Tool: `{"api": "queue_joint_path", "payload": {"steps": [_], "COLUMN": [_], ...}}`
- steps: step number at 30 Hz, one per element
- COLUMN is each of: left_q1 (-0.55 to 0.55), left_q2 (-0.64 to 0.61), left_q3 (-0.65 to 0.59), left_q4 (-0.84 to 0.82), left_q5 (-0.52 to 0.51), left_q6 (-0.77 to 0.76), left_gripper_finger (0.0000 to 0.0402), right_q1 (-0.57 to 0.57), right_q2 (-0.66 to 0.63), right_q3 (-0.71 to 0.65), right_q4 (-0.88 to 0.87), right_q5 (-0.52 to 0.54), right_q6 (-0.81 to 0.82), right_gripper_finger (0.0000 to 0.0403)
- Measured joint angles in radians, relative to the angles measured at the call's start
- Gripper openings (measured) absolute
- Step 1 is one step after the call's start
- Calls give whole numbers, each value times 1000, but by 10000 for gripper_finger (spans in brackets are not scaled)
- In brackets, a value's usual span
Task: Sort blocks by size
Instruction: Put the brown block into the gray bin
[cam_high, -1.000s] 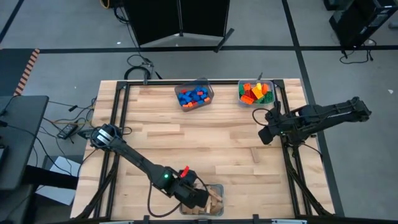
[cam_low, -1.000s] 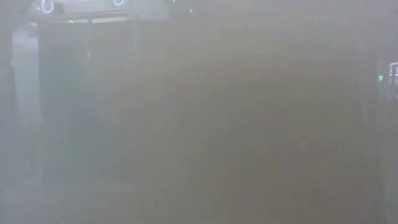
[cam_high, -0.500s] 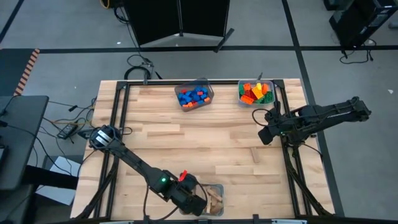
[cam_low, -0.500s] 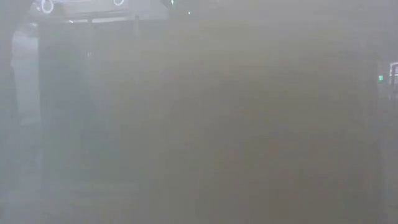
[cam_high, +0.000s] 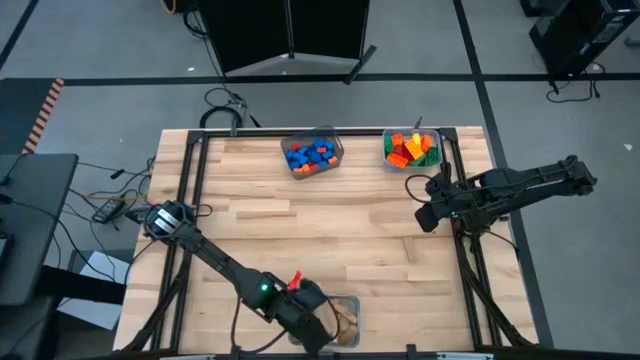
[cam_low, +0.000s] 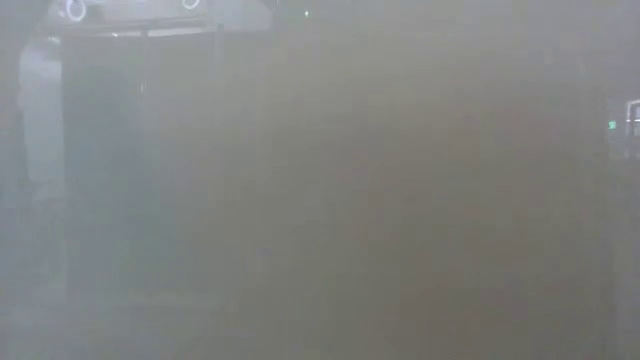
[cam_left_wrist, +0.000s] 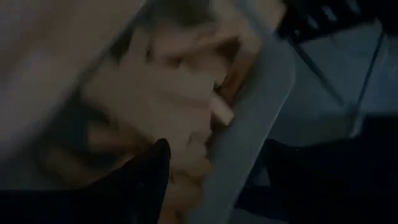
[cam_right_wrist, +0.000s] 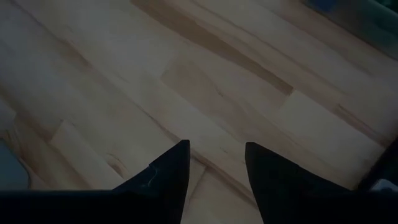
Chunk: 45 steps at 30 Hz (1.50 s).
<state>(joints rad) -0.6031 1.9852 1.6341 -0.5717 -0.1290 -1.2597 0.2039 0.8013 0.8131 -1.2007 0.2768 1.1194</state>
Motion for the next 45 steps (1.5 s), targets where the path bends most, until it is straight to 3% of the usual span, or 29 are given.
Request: {"api": "queue_joint_path", "payload": {"steps": [4,16,22,30,33,38,45], "left_q1": [30,186,301,478,545,659,761], "left_q2": [-25,-83,-400,-968,-1129,-1314,-1447], "left_q3": [0,-47,-386,-879,-989,-1122,-1303], "left_q4": [28,-43,19,136,170,194,336], "left_q5": [-27,31,49,-198,-202,-196,-29], "left_q6": [285,808,940,1092,1176,1225,1281], "left_gripper_finger": [264,264,264,264,264,264,264], "right_q1": [0,-1,-17,-34,-46,-79,-157], "right_q2": [0,86,181,321,359,394,410], "right_q3": [0,0,0,0,0,0,0], "right_q4": [27,236,353,394,397,393,382], "right_q5": [1,27,44,33,-6,-82,-238], "right_q6": [0,3,29,183,224,305,328], "right_gripper_finger": [171,171,170,180,193,229,274]}}
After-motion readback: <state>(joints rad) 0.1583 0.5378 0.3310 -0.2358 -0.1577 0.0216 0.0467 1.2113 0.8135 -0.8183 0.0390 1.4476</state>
